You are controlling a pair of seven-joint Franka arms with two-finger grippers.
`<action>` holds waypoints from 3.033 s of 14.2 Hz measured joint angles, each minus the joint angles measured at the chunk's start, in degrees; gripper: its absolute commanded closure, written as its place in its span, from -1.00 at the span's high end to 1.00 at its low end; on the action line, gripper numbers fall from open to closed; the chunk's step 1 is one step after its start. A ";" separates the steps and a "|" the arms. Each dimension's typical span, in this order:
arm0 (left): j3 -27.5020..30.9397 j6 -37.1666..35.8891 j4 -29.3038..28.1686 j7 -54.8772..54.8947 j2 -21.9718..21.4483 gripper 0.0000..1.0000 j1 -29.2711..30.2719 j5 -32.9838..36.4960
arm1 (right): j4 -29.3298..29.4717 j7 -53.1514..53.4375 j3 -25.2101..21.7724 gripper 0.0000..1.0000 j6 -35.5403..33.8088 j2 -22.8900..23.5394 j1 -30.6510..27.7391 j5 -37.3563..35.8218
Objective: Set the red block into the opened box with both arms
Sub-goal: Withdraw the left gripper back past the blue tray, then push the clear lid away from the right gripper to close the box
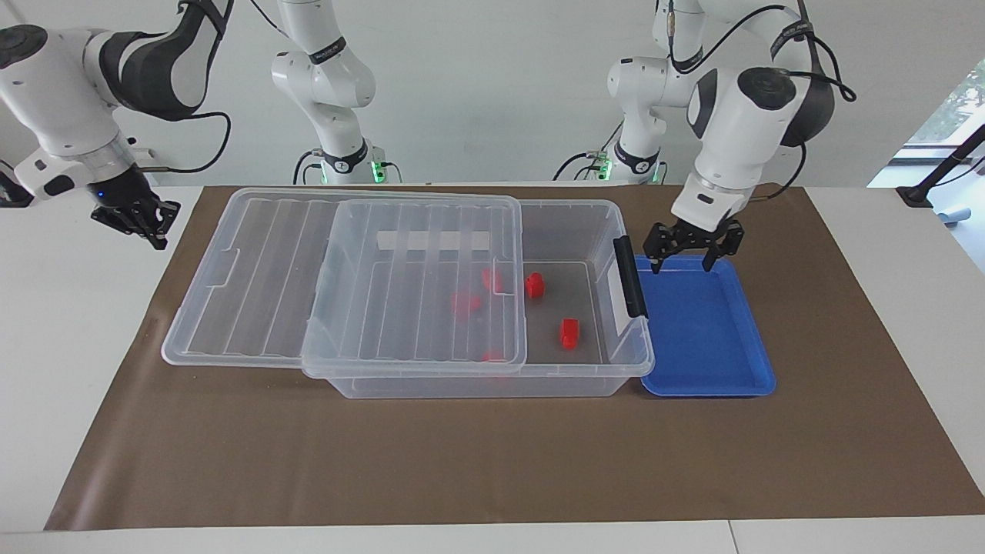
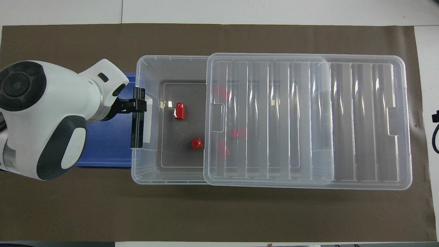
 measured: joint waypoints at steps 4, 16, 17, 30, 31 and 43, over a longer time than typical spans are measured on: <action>0.08 -4.16 4.17 2.55 0.63 1.00 2.95 -0.12 | -1.88 1.97 0.60 -1.00 2.84 1.58 0.41 0.00; -0.59 -18.85 16.44 10.72 2.50 1.00 7.44 -1.35 | -2.14 6.20 1.12 -1.00 3.11 2.27 3.82 2.61; -0.67 -18.98 16.36 10.72 2.50 1.00 7.43 -1.35 | -2.15 6.23 1.12 -1.00 3.11 2.27 3.85 3.14; -0.60 -19.35 16.37 10.78 2.00 1.00 7.47 -1.36 | -2.21 14.53 1.21 -1.00 3.11 2.27 10.69 3.88; -0.62 -19.35 16.37 10.78 1.99 1.00 7.48 -1.36 | -2.22 15.18 1.21 -1.00 3.11 2.27 11.12 3.88; -0.38 -19.35 16.37 10.78 1.98 1.00 7.59 -1.36 | -2.26 25.12 1.24 -1.00 3.11 2.27 17.30 3.88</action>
